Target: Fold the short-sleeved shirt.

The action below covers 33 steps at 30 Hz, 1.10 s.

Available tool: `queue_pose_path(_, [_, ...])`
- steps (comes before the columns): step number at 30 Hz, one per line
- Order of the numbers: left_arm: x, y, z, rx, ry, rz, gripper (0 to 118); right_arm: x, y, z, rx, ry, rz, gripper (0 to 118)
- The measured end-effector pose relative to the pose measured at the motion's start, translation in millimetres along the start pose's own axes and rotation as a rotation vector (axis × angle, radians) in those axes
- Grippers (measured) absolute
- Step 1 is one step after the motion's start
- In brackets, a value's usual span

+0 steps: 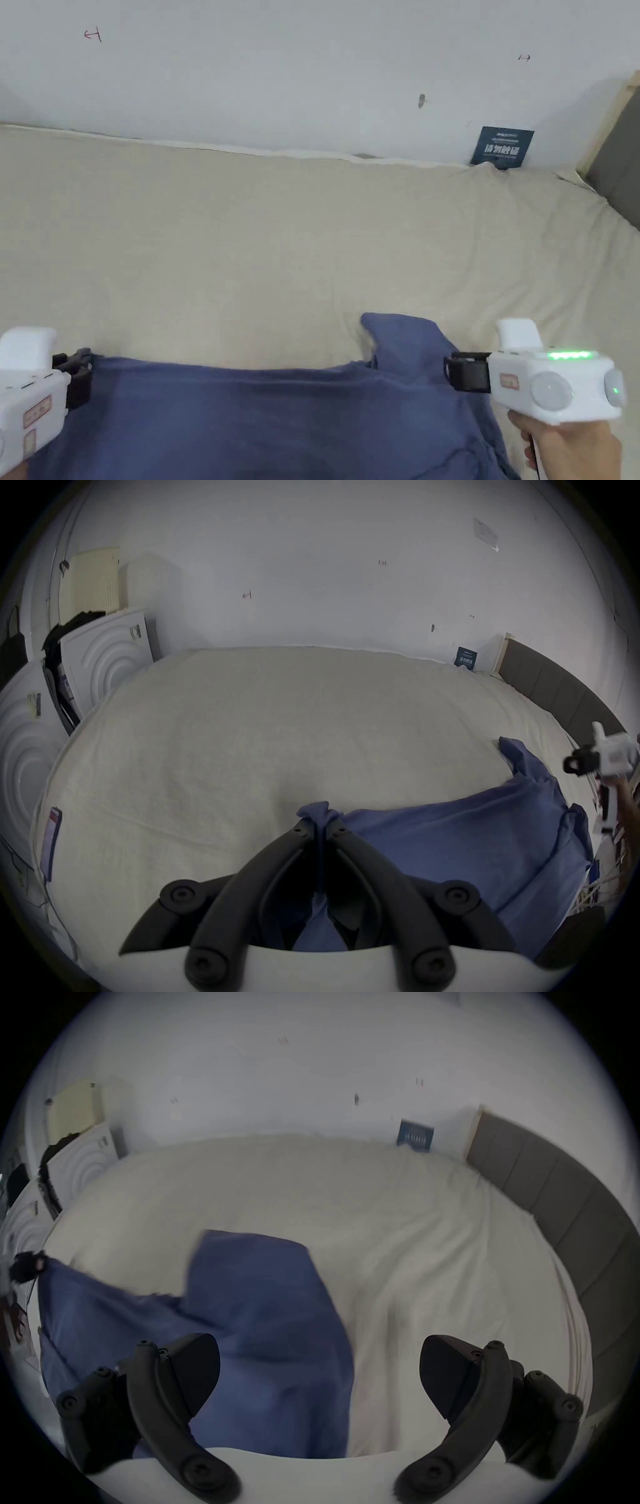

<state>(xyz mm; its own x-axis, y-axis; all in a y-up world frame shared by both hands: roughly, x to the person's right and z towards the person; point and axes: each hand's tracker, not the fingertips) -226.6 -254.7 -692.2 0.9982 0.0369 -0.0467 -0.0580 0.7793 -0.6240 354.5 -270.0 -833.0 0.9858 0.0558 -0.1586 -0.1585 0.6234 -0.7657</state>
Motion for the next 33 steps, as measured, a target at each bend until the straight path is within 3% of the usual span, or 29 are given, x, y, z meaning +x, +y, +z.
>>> queue_pose_path(4, [-4.6,4.5,9.7,0.008,-0.011,0.017,5,7.7,27.2,-44.8,-0.113,0.034,0.011,97])
queue_pose_path(6, [-5.7,5.1,10.6,-0.001,-0.009,0.018,5,8.2,29.3,-65.3,-0.187,0.032,0.011,94])
queue_pose_path(8, [-7.8,5.9,6.6,-0.008,-0.002,0.001,5,6.3,21.5,-72.8,-0.196,0.034,0.025,70])
queue_pose_path(10, [-9.5,5.6,4.7,-0.019,-0.002,0.0,5,-0.6,15.5,-64.6,-0.153,0.032,0.028,61])
queue_pose_path(11, [-10.4,4.9,3.4,-0.024,-0.008,0.009,5,-1.8,14.6,-60.2,-0.14,0.04,0.027,37])
queue_pose_path(12, [-11.6,4.5,-0.7,-0.03,-0.012,0.012,5,-3.6,13.5,-54.6,-0.107,-0.005,0.07,2])
queue_pose_path(13, [-11.7,4.5,-2.2,-0.033,-0.013,0.014,5,-6.8,11.2,-49.2,-0.079,0.017,0.119,0])
queue_pose_path(14, [-11.8,4.8,-2.7,-0.034,-0.011,0.018,5,-6.9,8.0,-43.3,-0.072,0.019,0.084,0])
queue_pose_path(22, [-24.2,13.9,22.7,0.099,-0.036,0.151,5,13.4,7.2,69.4,0.258,0.007,0.037,0])
queue_pose_path(28, [-15.4,5.2,76.8,0.213,-0.071,0.035,5,19.4,-30.4,140.4,0.391,0.025,0.021,0])
queue_pose_path(33, [-9.6,-36.7,119.4,0.221,-0.066,0.013,5,19.3,-111.4,178.7,0.415,0.04,0.023,0])
